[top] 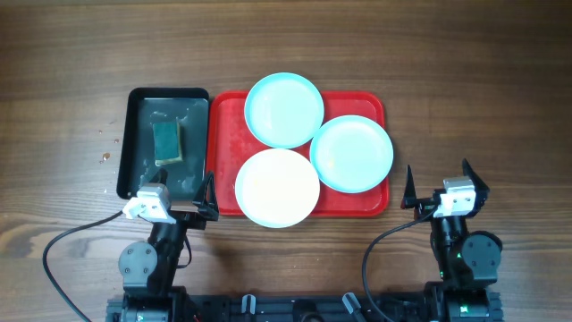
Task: Clean dirty plates on tray and stack at the side
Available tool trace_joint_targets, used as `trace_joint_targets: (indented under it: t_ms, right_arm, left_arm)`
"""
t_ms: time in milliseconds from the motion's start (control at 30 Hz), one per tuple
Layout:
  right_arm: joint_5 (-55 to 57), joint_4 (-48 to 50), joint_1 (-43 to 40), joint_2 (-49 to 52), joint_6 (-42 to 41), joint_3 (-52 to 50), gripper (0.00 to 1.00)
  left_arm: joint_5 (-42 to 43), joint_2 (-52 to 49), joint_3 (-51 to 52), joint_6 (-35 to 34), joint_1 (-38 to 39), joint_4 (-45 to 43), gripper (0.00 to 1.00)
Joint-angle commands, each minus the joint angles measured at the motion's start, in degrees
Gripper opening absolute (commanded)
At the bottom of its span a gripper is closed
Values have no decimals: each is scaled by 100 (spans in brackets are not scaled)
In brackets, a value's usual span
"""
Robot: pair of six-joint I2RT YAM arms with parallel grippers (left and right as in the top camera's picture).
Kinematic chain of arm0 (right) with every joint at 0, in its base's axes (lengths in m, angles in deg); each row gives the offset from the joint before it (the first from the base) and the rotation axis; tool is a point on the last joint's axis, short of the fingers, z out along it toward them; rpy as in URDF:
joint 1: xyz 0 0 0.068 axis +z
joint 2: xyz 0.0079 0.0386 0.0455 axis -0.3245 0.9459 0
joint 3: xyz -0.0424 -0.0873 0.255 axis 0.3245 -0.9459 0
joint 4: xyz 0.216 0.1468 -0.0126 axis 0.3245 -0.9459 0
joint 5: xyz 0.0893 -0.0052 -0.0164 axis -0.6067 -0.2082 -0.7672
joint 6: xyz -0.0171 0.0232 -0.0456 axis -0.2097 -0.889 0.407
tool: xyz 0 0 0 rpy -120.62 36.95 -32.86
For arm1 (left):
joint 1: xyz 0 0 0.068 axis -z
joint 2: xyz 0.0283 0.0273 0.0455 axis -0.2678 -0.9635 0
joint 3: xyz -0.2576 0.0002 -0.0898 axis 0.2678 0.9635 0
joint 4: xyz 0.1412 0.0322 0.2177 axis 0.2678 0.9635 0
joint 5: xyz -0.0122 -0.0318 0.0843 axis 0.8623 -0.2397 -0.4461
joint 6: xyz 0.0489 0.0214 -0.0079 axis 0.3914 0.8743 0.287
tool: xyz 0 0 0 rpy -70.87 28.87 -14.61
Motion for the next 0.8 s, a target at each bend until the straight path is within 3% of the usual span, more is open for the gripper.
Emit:
trace_joint_targets:
  t_ms: [0, 533, 600, 700, 767]
  right_arm:
    - [122, 28, -13, 22, 103, -7, 100]
    - [125, 26, -13, 22, 282, -7, 100]
    - [-26, 144, -13, 22, 254, -7, 100]
    - [-1567, 293, -13, 22, 245, -7, 100]
    - [-2820, 269, -13, 22, 249, -7, 100]
  left_arm:
    - [11, 35, 26, 33, 22, 15, 100]
    - [83, 35, 26, -74, 22, 9, 100]
    - [210, 35, 26, -627, 22, 2, 100]
    - [210, 35, 26, -2251, 26, -17, 100]
    - [201, 35, 26, -2566, 26, -22, 100]
